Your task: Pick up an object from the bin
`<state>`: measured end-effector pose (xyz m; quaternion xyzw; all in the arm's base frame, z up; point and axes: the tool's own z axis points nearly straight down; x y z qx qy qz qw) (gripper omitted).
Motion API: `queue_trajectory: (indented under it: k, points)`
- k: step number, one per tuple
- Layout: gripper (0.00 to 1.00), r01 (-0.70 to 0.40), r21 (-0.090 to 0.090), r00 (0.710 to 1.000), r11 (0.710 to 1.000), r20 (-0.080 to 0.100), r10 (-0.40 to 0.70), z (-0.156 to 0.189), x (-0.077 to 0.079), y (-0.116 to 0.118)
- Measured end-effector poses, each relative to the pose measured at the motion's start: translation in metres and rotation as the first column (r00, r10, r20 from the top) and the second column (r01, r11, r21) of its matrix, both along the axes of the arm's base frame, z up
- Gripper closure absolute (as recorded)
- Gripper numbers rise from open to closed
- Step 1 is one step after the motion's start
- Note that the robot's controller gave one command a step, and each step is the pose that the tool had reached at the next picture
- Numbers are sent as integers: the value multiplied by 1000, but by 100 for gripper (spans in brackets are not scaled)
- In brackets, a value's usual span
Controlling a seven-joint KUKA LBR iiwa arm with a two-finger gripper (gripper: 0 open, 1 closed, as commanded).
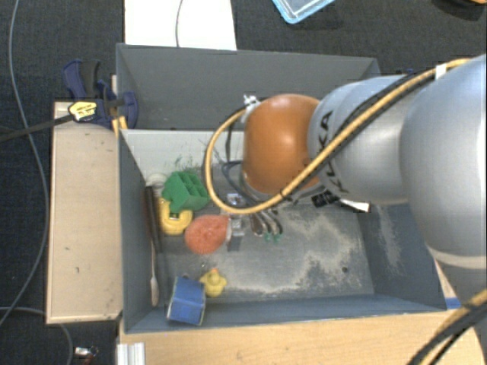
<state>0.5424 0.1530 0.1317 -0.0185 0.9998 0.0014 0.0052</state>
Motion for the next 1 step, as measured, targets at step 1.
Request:
queue_trajectory:
  k: [1]
  points:
    - [100, 16, 0, 1000, 1000, -1, -16, 76, 4, -1]
